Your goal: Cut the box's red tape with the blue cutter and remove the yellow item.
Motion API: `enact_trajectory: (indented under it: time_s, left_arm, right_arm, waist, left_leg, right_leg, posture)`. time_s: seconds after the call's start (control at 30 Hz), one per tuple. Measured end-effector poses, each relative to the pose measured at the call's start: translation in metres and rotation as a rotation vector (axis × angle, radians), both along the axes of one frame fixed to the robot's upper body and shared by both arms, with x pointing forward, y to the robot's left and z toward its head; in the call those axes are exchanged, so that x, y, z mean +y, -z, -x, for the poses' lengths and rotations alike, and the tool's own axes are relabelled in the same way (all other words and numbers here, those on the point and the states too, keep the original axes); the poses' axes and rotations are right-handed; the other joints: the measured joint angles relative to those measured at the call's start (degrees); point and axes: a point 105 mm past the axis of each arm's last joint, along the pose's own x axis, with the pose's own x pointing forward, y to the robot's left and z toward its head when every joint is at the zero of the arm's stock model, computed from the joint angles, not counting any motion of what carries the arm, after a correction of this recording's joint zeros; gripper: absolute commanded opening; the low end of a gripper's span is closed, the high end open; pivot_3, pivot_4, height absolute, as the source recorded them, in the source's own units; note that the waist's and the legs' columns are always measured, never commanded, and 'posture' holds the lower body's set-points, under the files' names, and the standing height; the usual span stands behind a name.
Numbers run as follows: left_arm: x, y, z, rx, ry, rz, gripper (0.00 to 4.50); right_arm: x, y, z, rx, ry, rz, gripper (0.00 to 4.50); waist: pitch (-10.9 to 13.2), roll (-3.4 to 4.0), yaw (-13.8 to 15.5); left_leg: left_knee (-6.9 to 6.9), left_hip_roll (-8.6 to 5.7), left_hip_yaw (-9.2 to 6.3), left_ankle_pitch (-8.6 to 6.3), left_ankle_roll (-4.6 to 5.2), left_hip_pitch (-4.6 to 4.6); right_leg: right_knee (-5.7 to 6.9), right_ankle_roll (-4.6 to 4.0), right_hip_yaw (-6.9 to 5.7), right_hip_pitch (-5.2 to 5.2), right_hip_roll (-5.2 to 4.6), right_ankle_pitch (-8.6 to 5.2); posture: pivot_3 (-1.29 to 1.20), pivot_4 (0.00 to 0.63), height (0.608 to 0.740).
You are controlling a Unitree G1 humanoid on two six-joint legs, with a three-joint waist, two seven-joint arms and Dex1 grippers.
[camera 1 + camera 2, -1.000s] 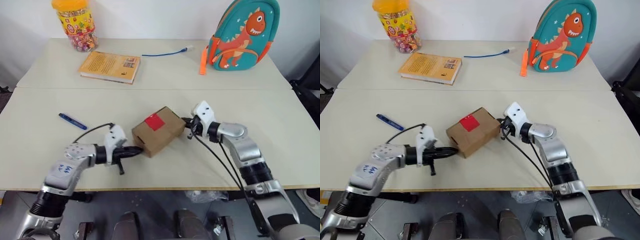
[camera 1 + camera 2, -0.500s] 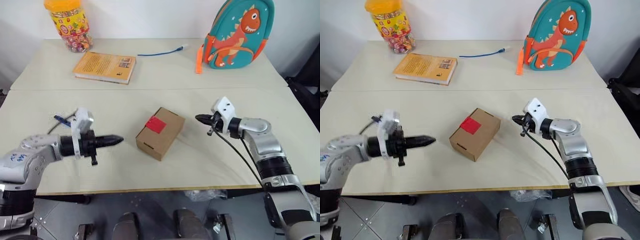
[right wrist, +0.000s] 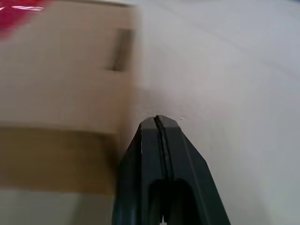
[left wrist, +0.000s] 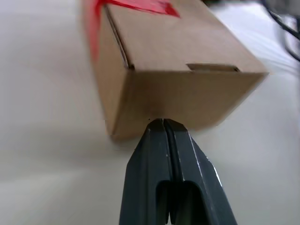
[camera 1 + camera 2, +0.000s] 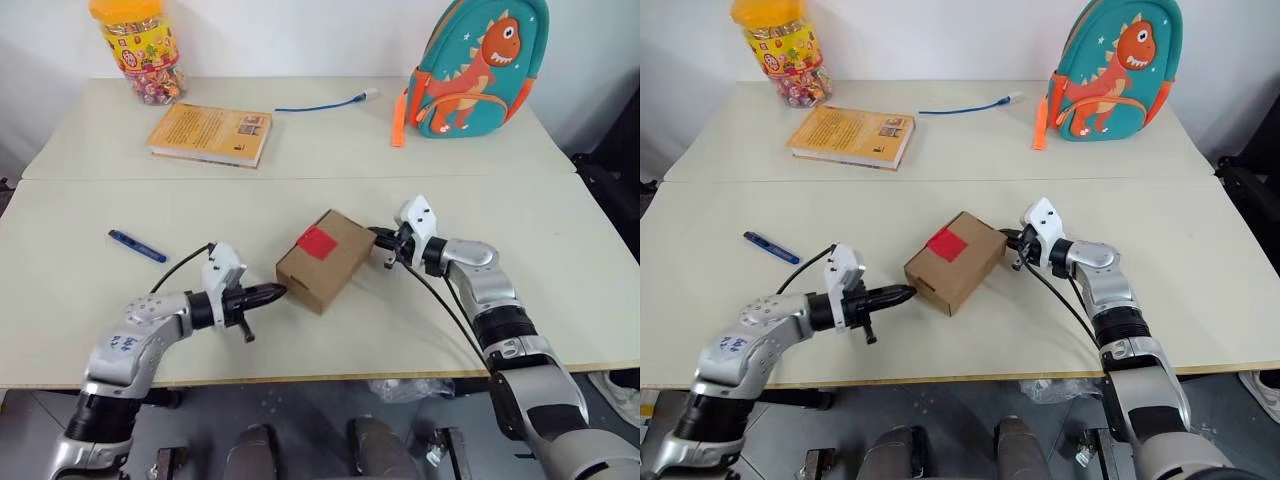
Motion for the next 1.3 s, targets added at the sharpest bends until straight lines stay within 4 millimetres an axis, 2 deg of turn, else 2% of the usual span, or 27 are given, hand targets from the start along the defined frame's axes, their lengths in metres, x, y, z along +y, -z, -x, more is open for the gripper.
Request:
enact_trajectory:
  time_s: [0.17,0.23,0.33,0.43,0.5,0.57,0.63,0.7,0.77,0.87,0.93,1.03,1.07,1.1,1.2,1.3]
  left_arm:
    - [0.015,-0.004,-0.027,-0.069,-0.109,-0.051,0.02]
    - [0.014,-0.010,-0.041,-0.103,-0.161,-0.019,0.02]
    - [0.008,-0.018,-0.055,-0.155,-0.228,0.036,0.02]
    - [0.002,-0.022,-0.061,-0.179,-0.257,0.070,0.02]
    - [0.012,-0.022,-0.060,-0.185,-0.279,0.051,0.02]
    - [0.031,-0.020,-0.055,-0.173,-0.296,0.013,0.02]
    - [0.049,-0.015,-0.038,-0.126,-0.257,-0.031,0.02]
    - [0.062,-0.007,-0.002,0.004,-0.121,-0.085,0.02]
    - [0.058,-0.002,0.028,0.119,0.012,-0.098,0.02]
    - [0.033,0.000,0.044,0.166,0.136,-0.072,0.02]
    - [0.012,0.003,0.042,0.146,0.171,-0.032,0.02]
    - [-0.010,0.005,0.032,0.093,0.154,-0.007,0.02]
    - [-0.012,0.004,0.026,0.071,0.130,-0.004,0.02]
    - [-0.015,0.003,0.010,0.022,0.066,-0.002,0.02]
    - [-0.026,0.003,-0.012,-0.055,-0.019,-0.008,0.02]
    - [-0.026,0.005,-0.015,-0.067,-0.049,-0.018,0.02]
  right_arm:
    - [-0.014,0.008,0.032,0.171,-0.133,0.018,0.00]
    - [-0.019,0.017,0.058,0.265,-0.207,0.036,0.00]
    - [-0.011,0.016,0.094,0.378,-0.325,0.016,0.00]
    - [-0.002,0.006,0.114,0.404,-0.390,0.009,0.00]
    - [-0.002,0.003,0.119,0.408,-0.386,0.008,0.00]
    - [-0.005,0.001,0.116,0.389,-0.342,0.000,0.00]
    - [-0.014,-0.004,0.103,0.331,-0.261,0.004,0.00]
    - [-0.029,-0.012,0.073,0.233,-0.117,0.020,0.00]
    - [-0.048,-0.019,0.039,0.142,0.051,0.031,0.00]
    - [-0.042,-0.016,0.006,0.056,0.142,0.038,0.00]
    - [-0.035,-0.006,-0.009,0.031,0.170,0.059,0.00]
    - [-0.026,0.007,-0.019,0.016,0.175,0.067,0.00]
    - [-0.024,0.008,-0.020,0.011,0.170,0.056,0.00]
    - [-0.020,0.008,-0.021,0.028,0.140,0.041,0.00]
    - [-0.002,0.011,-0.010,0.091,-0.009,0.006,0.00]
    - [-0.006,0.011,0.002,0.153,-0.110,-0.006,0.00]
  waist:
    - [0.00,0.00,0.14]
    - [0.00,0.01,0.74]
    - [0.00,0.01,1.41]
    - [0.00,0.00,1.48]
    - [0.00,0.00,1.42]
    - [0.00,0.00,1.26]
    - [0.00,0.00,1.22]
    - [0.06,-0.10,0.69]
    - [0.08,-0.07,0.89]
    - [0.08,-0.06,1.54]
    - [0.08,-0.05,1.58]
    - [0.09,-0.06,1.19]
    - [0.09,-0.05,1.12]
    - [0.09,-0.04,1.08]
    - [0.09,-0.04,0.85]
    - [0.11,0.00,0.78]
  left_leg:
    - [0.01,0.02,0.00,0.00,0.00,0.01]
    - [0.02,0.02,-0.02,0.00,0.00,-0.02]
    - [0.08,0.03,0.00,-0.02,0.00,-0.02]
    - [0.11,0.03,-0.01,-0.02,0.00,-0.02]
    - [0.09,0.04,-0.01,-0.03,-0.01,-0.01]
    - [0.04,0.05,0.01,-0.03,-0.02,0.00]
    - [-0.02,0.06,0.07,-0.04,-0.03,0.00]
    - [-0.04,0.16,0.17,-0.05,-0.06,0.01]
    - [-0.05,0.12,0.18,-0.05,-0.06,0.04]
    - [-0.02,0.11,0.13,-0.04,-0.04,0.07]
    - [-0.02,0.07,0.14,-0.04,-0.03,0.05]
    - [-0.04,0.13,0.15,-0.04,-0.04,0.00]
    - [-0.06,0.13,0.16,-0.04,-0.04,0.01]
    - [-0.04,0.15,0.17,-0.03,-0.05,0.05]
    - [0.03,0.24,0.17,-0.03,-0.06,0.06]
    - [0.00,0.24,0.17,-0.03,-0.06,0.06]
  right_leg:
    - [0.01,0.00,0.00,0.00,0.03,0.00]
    - [-0.01,0.00,-0.01,0.00,0.03,0.00]
    - [-0.01,0.03,0.02,0.00,0.03,0.01]
    - [0.02,0.03,0.03,0.00,0.06,0.02]
    - [0.00,0.03,0.04,0.00,0.08,0.02]
    - [-0.01,0.02,0.06,-0.02,0.10,0.02]
    - [-0.05,0.01,0.09,-0.05,0.11,0.02]
    - [-0.06,-0.06,0.13,-0.11,0.16,0.03]
    - [-0.09,-0.07,0.12,-0.09,0.12,0.02]
    - [-0.10,-0.09,0.10,-0.01,0.13,0.03]
    - [-0.14,-0.07,0.11,0.01,0.10,0.05]
    - [-0.19,-0.06,0.11,-0.03,0.15,0.05]
    - [-0.17,-0.06,0.12,-0.04,0.14,0.05]
    - [-0.15,-0.06,0.11,-0.03,0.17,0.05]
    - [-0.06,-0.06,0.13,-0.02,0.26,0.06]
    - [-0.03,-0.06,0.13,-0.04,0.25,0.05]
  posture:
    - [0.00,0.150,0.740]
    - [0.00,0.150,0.740]
    - [0.00,0.150,0.740]
    - [0.00,0.150,0.740]
    - [0.00,0.150,0.740]
    - [0.00,0.150,0.740]
    - [0.00,0.150,0.740]
    - [0.00,0.150,0.740]
    - [0.00,0.150,0.740]
    - [0.00,0.150,0.740]
    - [0.00,0.150,0.740]
    - [0.00,0.150,0.740]
    - [0.00,0.150,0.740]
    - [0.00,0.150,0.740]
    - [0.00,0.150,0.740]
    - [0.00,0.150,0.740]
